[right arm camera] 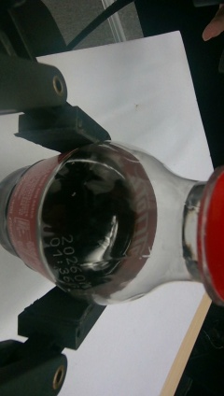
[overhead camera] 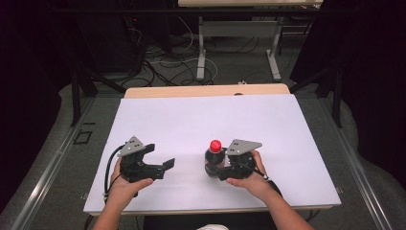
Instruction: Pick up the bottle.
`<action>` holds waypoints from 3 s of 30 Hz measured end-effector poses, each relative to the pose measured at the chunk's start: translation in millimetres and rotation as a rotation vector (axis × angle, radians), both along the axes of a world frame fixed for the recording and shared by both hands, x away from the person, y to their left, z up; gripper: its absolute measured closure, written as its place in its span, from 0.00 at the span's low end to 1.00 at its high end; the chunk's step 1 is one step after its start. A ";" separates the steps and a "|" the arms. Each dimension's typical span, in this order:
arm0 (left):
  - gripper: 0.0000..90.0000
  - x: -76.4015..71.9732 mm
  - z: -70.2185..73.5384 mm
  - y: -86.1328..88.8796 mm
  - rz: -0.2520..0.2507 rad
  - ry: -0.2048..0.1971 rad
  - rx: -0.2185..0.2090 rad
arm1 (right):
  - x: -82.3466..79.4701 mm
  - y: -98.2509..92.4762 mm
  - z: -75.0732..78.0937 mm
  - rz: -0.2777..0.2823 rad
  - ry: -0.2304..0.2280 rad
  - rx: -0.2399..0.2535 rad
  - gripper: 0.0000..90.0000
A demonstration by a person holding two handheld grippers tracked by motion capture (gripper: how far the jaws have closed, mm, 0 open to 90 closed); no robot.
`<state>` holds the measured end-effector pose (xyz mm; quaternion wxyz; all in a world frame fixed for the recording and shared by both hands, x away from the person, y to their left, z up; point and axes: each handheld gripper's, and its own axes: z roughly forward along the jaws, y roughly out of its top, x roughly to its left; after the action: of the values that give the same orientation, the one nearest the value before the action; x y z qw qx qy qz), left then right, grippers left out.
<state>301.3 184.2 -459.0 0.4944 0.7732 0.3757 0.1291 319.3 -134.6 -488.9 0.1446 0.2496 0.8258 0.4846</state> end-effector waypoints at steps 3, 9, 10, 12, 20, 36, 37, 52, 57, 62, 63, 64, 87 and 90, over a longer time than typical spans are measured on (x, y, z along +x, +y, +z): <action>0.05 -1.3 5.1 -11.9 -0.048 0.002 0.013 | -1.4 0.9 -2.3 0.001 0.000 0.000 0.34; 0.08 -0.6 12.3 -26.0 -0.090 0.007 0.022 | -4.2 1.1 -4.6 0.005 0.009 -0.010 0.34; 0.09 0.3 13.6 -28.7 -0.097 0.002 0.021 | -4.9 1.2 -5.8 0.011 0.012 -0.007 0.34; 0.10 1.8 16.2 -33.9 -0.111 0.007 0.020 | -6.1 1.9 -6.7 0.012 0.011 -0.006 0.34; 0.18 5.7 35.2 -57.8 -0.203 0.010 0.026 | -9.6 4.0 -9.9 0.033 0.016 -0.016 0.34; 0.43 13.3 55.3 -95.4 -0.361 0.016 0.000 | -14.4 8.7 -9.9 0.082 0.035 0.008 0.34; 0.44 14.9 54.5 -99.5 -0.372 0.039 0.003 | -14.2 8.4 -9.8 0.089 0.027 0.003 0.34; 0.64 24.7 46.2 -108.4 -0.436 0.096 0.004 | -16.8 9.8 -8.3 0.120 0.039 0.014 0.34; 0.64 25.9 44.5 -108.8 -0.458 0.108 0.016 | -16.4 10.8 -9.0 0.138 0.039 0.018 0.34; 0.66 24.6 43.0 -109.7 -0.465 0.100 0.029 | -17.0 11.6 -9.3 0.141 0.037 0.020 0.34; 0.67 23.6 42.8 -109.9 -0.462 0.097 0.032 | -16.9 11.6 -9.3 0.144 0.041 0.017 0.34; 0.67 23.0 42.8 -109.9 -0.460 0.094 0.034 | -16.9 11.6 -9.3 0.144 0.041 0.017 0.34; 0.67 -1.4 47.7 -133.4 -0.098 0.001 0.074 | -22.7 16.7 -3.7 -0.065 0.027 -0.011 0.34; 0.59 -0.5 50.2 -130.3 -0.110 -0.010 0.070 | -22.1 15.0 -3.2 -0.054 0.031 0.001 0.34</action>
<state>300.7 53.8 -408.8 0.4754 0.8088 0.3253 0.1185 297.2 -119.6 -492.2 0.1447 0.2796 0.8206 0.4770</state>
